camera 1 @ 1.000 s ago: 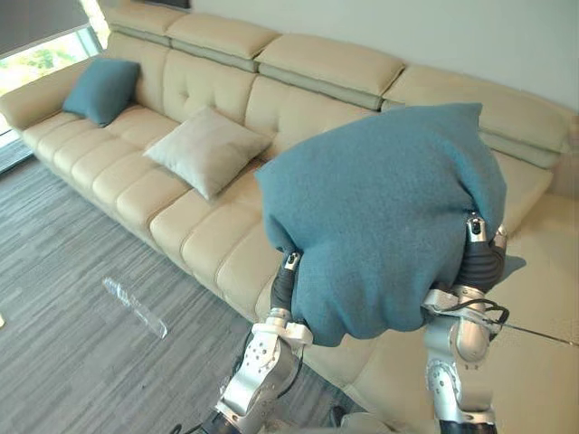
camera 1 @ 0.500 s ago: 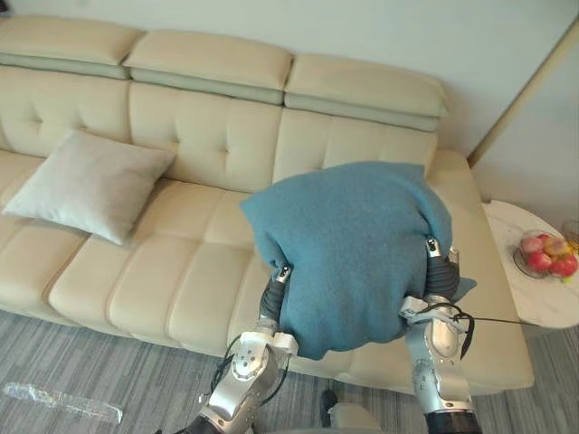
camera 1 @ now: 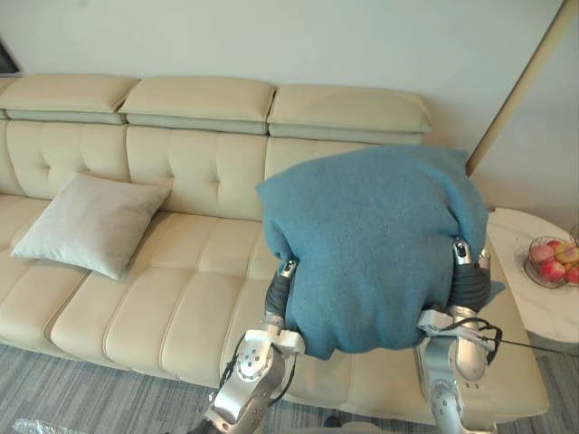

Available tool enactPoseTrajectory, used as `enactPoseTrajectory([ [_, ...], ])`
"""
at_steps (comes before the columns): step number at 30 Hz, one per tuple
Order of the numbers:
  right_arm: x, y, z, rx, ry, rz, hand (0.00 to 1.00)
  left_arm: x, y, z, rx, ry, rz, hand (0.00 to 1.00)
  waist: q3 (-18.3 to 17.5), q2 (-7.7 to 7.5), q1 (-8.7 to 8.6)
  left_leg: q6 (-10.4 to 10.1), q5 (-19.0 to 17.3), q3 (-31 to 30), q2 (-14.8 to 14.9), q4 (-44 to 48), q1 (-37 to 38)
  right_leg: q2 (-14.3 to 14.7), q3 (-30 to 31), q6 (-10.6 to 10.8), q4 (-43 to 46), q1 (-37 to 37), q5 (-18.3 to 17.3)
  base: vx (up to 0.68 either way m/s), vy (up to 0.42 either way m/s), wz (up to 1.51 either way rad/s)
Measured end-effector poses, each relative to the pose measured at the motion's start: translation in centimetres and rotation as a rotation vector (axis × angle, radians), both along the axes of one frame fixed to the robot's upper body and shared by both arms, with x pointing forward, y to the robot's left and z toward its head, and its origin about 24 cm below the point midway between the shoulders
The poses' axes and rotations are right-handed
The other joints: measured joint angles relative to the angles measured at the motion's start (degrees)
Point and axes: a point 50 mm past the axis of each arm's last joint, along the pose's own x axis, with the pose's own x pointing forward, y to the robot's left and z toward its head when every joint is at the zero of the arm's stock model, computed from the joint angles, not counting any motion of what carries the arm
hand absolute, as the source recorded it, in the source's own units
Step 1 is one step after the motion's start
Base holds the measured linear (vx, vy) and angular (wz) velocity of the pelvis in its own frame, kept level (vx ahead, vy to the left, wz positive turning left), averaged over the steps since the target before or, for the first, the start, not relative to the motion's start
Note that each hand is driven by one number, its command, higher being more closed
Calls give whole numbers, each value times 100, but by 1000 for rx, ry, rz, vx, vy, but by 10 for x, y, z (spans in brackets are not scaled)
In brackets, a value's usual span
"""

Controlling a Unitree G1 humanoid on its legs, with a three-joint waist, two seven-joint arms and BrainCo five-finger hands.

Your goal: Pick up cushions and gather them together orderly.

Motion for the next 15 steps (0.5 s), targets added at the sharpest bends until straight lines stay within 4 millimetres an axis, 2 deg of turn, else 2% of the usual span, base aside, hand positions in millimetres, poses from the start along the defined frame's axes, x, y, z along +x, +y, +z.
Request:
enactPoseTrajectory([
  [1,10,-1,-11,-9,58,6,100,0,2,-5,19,17,2,100,-8,176,30,-137,536,-181,41,-535,129,158,183,174,13,24,18,171,179,-87],
  [3,8,0,-25,6,133,5,100,-1,5,-13,47,43,1,100,-41,39,4,-63,598,-67,-110,-699,237,-8,288,254,-6,28,25,169,131,-30],
  [4,7,0,-28,6,155,6,100,-2,5,-17,58,61,-2,100,-34,-37,-70,40,679,-4,-250,-904,276,-178,294,317,-26,-13,-13,181,115,5],
  [5,7,0,-29,6,157,6,100,-2,5,-18,60,65,-4,100,-36,-41,-73,55,690,8,-265,-935,280,-196,297,321,-37,-18,-14,196,143,4],
  [7,5,-4,-30,-18,170,3,100,-6,1,-24,77,91,-30,100,-41,-40,-78,195,833,93,-477,-1339,407,-437,339,428,-303,28,50,135,121,-2],
  [11,5,-4,-32,-20,178,3,100,-5,2,-23,92,83,-38,100,-47,-48,-66,233,905,134,-546,-1573,486,-517,359,436,-400,30,60,102,35,-1],
  [15,5,-7,-43,-31,229,-3,100,-2,3,-21,151,40,-55,100,-50,-52,-75,201,1077,29,-539,-1800,530,-509,298,422,-403,-2,70,28,-37,7],
])
